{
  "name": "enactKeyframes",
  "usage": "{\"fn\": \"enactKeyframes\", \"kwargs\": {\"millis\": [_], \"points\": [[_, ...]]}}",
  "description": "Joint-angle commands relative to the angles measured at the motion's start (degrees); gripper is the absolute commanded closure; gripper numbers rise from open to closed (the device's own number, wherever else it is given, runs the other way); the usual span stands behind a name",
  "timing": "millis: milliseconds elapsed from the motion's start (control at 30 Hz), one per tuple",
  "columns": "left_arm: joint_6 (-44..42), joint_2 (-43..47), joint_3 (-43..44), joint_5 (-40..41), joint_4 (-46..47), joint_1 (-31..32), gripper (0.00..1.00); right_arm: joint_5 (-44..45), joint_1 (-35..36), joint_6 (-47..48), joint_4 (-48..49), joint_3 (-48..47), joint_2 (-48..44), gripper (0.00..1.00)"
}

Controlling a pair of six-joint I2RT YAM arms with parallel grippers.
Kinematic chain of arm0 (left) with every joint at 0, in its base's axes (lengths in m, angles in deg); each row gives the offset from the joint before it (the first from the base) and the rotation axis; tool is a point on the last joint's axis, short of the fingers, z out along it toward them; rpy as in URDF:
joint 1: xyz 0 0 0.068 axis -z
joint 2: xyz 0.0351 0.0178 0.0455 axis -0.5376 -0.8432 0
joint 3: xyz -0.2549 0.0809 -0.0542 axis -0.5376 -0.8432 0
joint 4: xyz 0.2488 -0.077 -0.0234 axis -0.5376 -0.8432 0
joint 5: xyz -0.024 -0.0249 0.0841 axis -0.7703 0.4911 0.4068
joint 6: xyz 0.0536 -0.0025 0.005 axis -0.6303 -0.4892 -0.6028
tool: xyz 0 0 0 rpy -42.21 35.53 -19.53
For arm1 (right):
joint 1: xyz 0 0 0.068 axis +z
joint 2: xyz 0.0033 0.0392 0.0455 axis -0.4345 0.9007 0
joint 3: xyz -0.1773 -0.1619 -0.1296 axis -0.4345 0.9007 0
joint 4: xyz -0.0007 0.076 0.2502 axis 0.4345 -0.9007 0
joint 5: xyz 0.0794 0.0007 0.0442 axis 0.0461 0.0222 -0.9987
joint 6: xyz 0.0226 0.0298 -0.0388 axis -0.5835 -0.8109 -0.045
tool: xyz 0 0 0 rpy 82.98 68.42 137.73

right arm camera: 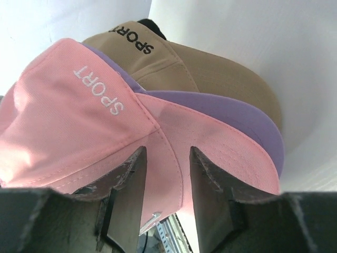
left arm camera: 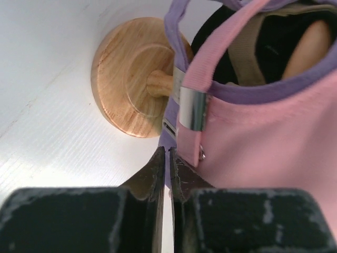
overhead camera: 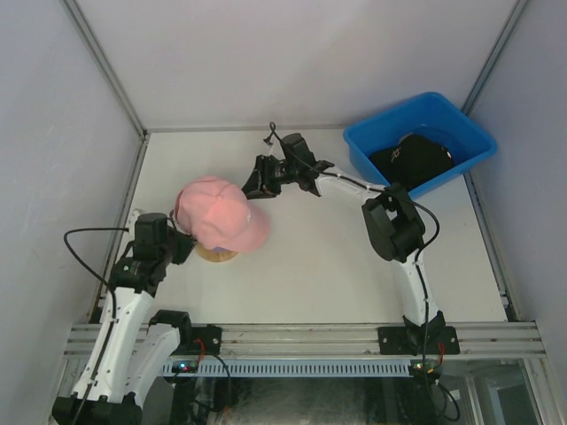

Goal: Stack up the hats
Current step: Stack the hat on the hat, then pick up the hat from the bin.

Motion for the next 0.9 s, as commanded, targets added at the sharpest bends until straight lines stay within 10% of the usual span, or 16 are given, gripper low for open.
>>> {"fn": "enactKeyframes", "kwargs": {"millis": [0,867], "points": [[-2.1,2.34,6.07,-1.28,-2.39,-0.24,0.88,3.18,-2.05,3.25,-4.12,-4.83,-6.03,0.61],[-3.8,6.99,14.1,-1.89,-8.07,-0.27,0.71,45.89,-36.9,13.54,-32.8,2.52,-33.95,0.22]]}}
